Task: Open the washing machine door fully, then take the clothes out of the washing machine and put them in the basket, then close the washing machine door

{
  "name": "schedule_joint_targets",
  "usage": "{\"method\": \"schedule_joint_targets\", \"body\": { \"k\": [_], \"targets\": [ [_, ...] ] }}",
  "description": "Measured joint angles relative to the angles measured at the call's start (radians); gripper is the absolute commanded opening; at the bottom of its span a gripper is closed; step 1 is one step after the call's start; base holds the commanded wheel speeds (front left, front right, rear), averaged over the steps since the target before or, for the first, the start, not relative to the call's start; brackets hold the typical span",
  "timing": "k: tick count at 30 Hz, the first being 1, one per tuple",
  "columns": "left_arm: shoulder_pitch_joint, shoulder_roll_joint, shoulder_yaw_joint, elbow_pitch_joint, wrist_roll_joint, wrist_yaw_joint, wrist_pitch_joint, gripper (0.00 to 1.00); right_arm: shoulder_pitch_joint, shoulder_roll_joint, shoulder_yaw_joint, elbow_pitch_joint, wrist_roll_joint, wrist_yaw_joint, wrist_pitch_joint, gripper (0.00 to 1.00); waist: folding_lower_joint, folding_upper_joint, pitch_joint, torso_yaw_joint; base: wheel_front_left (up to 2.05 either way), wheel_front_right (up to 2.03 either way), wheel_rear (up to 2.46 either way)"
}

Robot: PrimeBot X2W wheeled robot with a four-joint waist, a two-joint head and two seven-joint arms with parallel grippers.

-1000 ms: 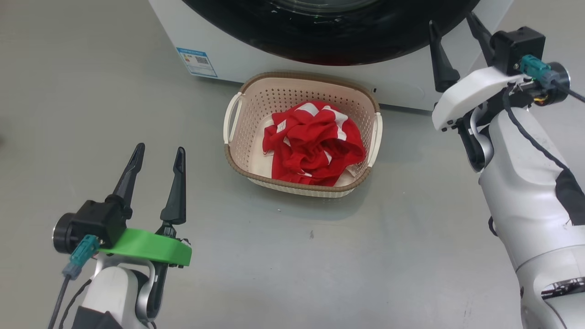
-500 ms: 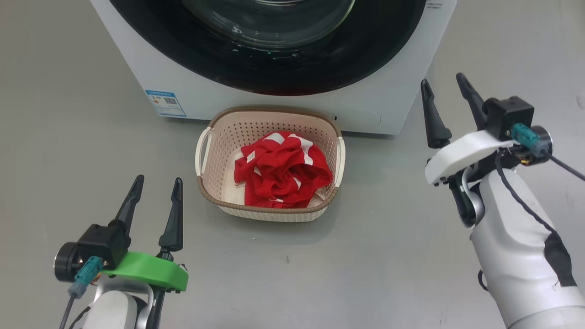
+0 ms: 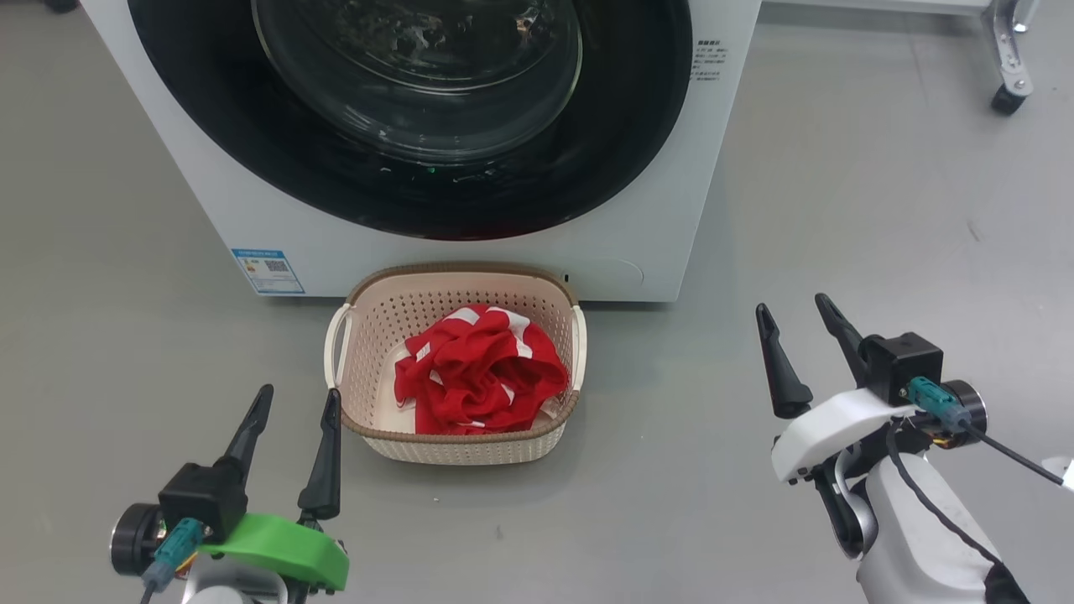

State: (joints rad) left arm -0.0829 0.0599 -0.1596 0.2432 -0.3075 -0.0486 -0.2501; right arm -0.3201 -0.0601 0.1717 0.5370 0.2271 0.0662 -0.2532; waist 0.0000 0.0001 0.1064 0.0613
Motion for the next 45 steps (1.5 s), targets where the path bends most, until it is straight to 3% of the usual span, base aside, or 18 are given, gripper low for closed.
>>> {"method": "schedule_joint_targets", "body": {
  "k": [13, 45],
  "targets": [
    [0.063, -0.001, -0.011, -0.002, -0.001, 0.008, 0.034, 1.0, 0.157, 0.007, -0.031, -0.103, 0.024, -0.042, 0.0, 1.0, 0.0, 0.0, -0.081, -0.038, 0.0, 0.0, 0.0],
    [0.104, 0.0, -0.012, -0.057, -0.008, 0.032, 0.064, 1.0, 0.269, 0.014, 0.002, -0.21, 0.024, -0.06, 0.0, 1.0, 0.0, 0.0, -0.105, -0.056, 0.0, 0.0, 0.0]
  ]
}}
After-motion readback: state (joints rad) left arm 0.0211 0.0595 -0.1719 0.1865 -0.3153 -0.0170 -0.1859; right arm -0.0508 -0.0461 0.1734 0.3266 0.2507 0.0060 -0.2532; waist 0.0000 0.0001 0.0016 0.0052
